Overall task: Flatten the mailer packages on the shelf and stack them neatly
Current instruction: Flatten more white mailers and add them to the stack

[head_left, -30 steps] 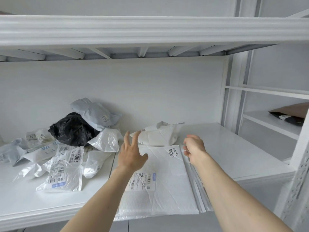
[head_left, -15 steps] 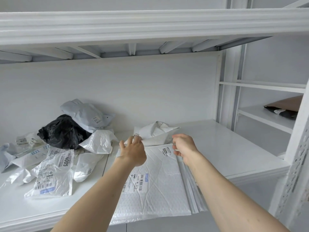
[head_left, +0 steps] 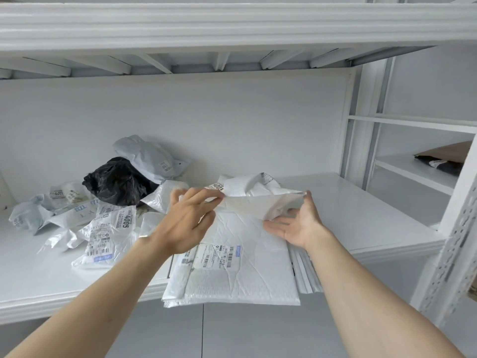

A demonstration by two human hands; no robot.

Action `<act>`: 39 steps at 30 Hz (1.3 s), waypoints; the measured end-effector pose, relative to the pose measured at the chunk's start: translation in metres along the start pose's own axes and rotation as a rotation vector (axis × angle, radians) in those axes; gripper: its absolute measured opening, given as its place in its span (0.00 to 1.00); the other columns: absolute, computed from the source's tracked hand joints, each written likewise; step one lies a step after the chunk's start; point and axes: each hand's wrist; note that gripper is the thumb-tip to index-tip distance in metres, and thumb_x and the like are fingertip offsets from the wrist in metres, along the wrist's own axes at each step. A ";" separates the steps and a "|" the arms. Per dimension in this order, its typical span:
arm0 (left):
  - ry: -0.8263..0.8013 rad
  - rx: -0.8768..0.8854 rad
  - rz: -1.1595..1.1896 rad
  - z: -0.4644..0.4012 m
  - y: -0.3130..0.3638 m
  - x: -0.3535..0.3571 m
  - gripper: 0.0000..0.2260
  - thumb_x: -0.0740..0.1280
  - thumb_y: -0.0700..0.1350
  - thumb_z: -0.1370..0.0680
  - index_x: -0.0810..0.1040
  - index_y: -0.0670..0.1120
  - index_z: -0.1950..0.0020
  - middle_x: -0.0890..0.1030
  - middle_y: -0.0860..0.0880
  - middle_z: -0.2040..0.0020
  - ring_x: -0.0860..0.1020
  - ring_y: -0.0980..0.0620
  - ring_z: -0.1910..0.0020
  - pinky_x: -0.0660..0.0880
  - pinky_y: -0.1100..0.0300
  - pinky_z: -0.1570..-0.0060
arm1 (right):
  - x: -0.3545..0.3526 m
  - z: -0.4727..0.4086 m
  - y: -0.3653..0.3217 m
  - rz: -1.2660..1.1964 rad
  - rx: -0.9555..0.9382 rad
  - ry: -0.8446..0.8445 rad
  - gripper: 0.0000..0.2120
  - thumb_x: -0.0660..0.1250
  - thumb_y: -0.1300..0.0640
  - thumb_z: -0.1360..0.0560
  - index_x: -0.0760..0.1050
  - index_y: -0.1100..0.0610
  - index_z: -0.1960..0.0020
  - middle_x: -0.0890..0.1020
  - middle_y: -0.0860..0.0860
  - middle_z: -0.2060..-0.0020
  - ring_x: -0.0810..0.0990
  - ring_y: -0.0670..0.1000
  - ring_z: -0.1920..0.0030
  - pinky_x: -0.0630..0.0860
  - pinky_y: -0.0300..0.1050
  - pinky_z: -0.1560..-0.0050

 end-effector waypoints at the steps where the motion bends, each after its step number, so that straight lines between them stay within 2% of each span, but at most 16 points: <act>1: -0.007 0.029 0.003 0.009 0.001 -0.004 0.19 0.54 0.48 0.23 0.82 0.49 0.43 0.77 0.59 0.40 0.72 0.57 0.43 0.55 0.54 0.41 | 0.000 0.003 0.003 0.010 0.007 -0.030 0.36 0.55 0.29 0.25 0.67 0.58 0.34 0.74 0.65 0.38 0.81 0.71 0.49 0.79 0.66 0.53; 3: -0.044 0.104 -0.047 0.023 0.004 -0.006 0.15 0.57 0.48 0.26 0.84 0.51 0.57 0.82 0.59 0.53 0.76 0.56 0.55 0.62 0.53 0.44 | -0.004 0.010 0.005 0.084 0.023 -0.083 0.31 0.59 0.33 0.24 0.72 0.58 0.36 0.77 0.61 0.42 0.81 0.69 0.47 0.77 0.67 0.46; 5: -0.087 0.129 -0.123 0.031 0.009 -0.004 0.12 0.59 0.48 0.29 0.77 0.49 0.71 0.78 0.56 0.69 0.72 0.54 0.69 0.71 0.53 0.53 | -0.008 0.016 0.007 0.214 0.034 -0.117 0.26 0.64 0.38 0.26 0.75 0.57 0.38 0.79 0.59 0.44 0.80 0.66 0.44 0.74 0.66 0.42; 7: -0.040 0.044 -0.095 0.033 0.012 -0.002 0.13 0.58 0.48 0.30 0.73 0.47 0.73 0.74 0.54 0.73 0.69 0.52 0.72 0.73 0.53 0.62 | -0.010 0.020 0.008 0.344 0.035 -0.114 0.24 0.68 0.41 0.27 0.75 0.56 0.39 0.78 0.59 0.41 0.79 0.64 0.42 0.74 0.65 0.40; 9: 0.043 -0.104 -0.002 0.028 0.012 0.001 0.15 0.55 0.51 0.27 0.78 0.47 0.65 0.78 0.54 0.65 0.73 0.51 0.65 0.74 0.52 0.58 | -0.007 0.023 0.008 0.485 0.007 -0.078 0.23 0.70 0.43 0.28 0.76 0.55 0.39 0.79 0.58 0.42 0.81 0.62 0.45 0.78 0.60 0.45; 11: -0.024 -0.273 0.070 0.020 0.012 0.003 0.19 0.53 0.54 0.24 0.80 0.52 0.44 0.78 0.55 0.44 0.76 0.51 0.49 0.73 0.52 0.47 | -0.002 0.025 0.007 0.601 -0.031 -0.049 0.20 0.71 0.45 0.28 0.77 0.56 0.41 0.80 0.58 0.45 0.81 0.61 0.46 0.80 0.56 0.50; 13: -0.192 -0.373 0.084 0.014 0.011 0.012 0.20 0.55 0.54 0.20 0.67 0.56 0.27 0.66 0.54 0.27 0.74 0.49 0.38 0.69 0.52 0.39 | 0.003 0.028 0.006 0.707 -0.068 -0.057 0.16 0.72 0.50 0.27 0.77 0.56 0.42 0.81 0.57 0.47 0.81 0.60 0.46 0.81 0.56 0.51; 15: -0.319 -0.422 0.095 0.013 0.015 0.023 0.23 0.55 0.54 0.18 0.56 0.60 0.22 0.57 0.55 0.21 0.72 0.48 0.33 0.66 0.51 0.34 | 0.006 0.032 0.007 0.819 -0.075 -0.094 0.14 0.73 0.59 0.26 0.74 0.58 0.43 0.82 0.56 0.49 0.82 0.57 0.48 0.81 0.53 0.52; 18: -0.419 -0.452 0.065 0.013 0.020 0.038 0.23 0.51 0.55 0.17 0.52 0.61 0.22 0.59 0.53 0.22 0.69 0.46 0.29 0.66 0.52 0.35 | 0.005 0.033 0.006 1.014 -0.011 -0.161 0.27 0.73 0.70 0.29 0.65 0.50 0.39 0.80 0.53 0.48 0.81 0.54 0.47 0.80 0.49 0.51; 20: -0.405 -0.465 0.004 0.008 0.020 0.038 0.20 0.49 0.55 0.17 0.60 0.60 0.24 0.69 0.51 0.28 0.73 0.44 0.34 0.69 0.52 0.41 | 0.005 0.032 0.001 1.129 0.000 -0.163 0.27 0.75 0.67 0.30 0.69 0.52 0.38 0.82 0.54 0.47 0.82 0.55 0.45 0.80 0.53 0.45; 22: -0.349 -0.539 0.015 -0.002 0.018 0.037 0.16 0.48 0.54 0.17 0.74 0.59 0.40 0.76 0.49 0.41 0.76 0.43 0.41 0.70 0.53 0.47 | 0.009 0.029 -0.003 1.138 -0.111 -0.085 0.15 0.74 0.56 0.28 0.77 0.56 0.44 0.83 0.53 0.50 0.82 0.55 0.47 0.78 0.53 0.42; 25: -0.294 -0.623 0.081 -0.017 0.009 0.043 0.19 0.48 0.53 0.18 0.73 0.52 0.61 0.78 0.46 0.53 0.77 0.42 0.49 0.72 0.53 0.50 | 0.030 0.014 -0.006 1.198 -0.437 0.116 0.15 0.63 0.44 0.29 0.78 0.55 0.54 0.77 0.50 0.58 0.77 0.54 0.51 0.74 0.48 0.52; 28: -0.284 -0.636 0.154 -0.026 0.007 0.053 0.23 0.49 0.54 0.17 0.69 0.50 0.69 0.76 0.42 0.52 0.77 0.39 0.52 0.72 0.54 0.51 | 0.056 0.004 -0.003 1.382 -0.631 0.132 0.19 0.60 0.46 0.25 0.75 0.51 0.37 0.75 0.53 0.38 0.72 0.56 0.36 0.70 0.52 0.37; 30: -0.301 -0.624 0.153 -0.029 0.011 0.062 0.21 0.51 0.53 0.17 0.67 0.50 0.68 0.76 0.41 0.49 0.77 0.39 0.50 0.72 0.53 0.50 | 0.068 0.003 0.001 1.503 -0.689 0.065 0.21 0.59 0.49 0.21 0.70 0.51 0.30 0.69 0.52 0.30 0.66 0.55 0.29 0.63 0.51 0.30; 35: -0.322 -0.591 0.249 -0.027 0.004 0.085 0.21 0.53 0.55 0.17 0.74 0.45 0.63 0.77 0.47 0.52 0.76 0.47 0.51 0.67 0.56 0.53 | 0.075 -0.012 0.021 1.864 -0.747 -0.004 0.22 0.55 0.46 0.19 0.66 0.49 0.26 0.65 0.50 0.26 0.58 0.52 0.25 0.56 0.50 0.29; 39: -0.390 -0.580 0.305 -0.021 -0.009 0.091 0.14 0.58 0.55 0.19 0.76 0.48 0.42 0.67 0.53 0.31 0.75 0.50 0.38 0.66 0.59 0.41 | 0.069 -0.022 0.041 2.041 -0.496 -0.045 0.23 0.49 0.45 0.19 0.67 0.49 0.27 0.60 0.53 0.24 0.50 0.55 0.23 0.52 0.55 0.28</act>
Point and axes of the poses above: each hand's wrist, its own z-axis away from the middle knuckle, its own x-axis out of the palm, y = z × x
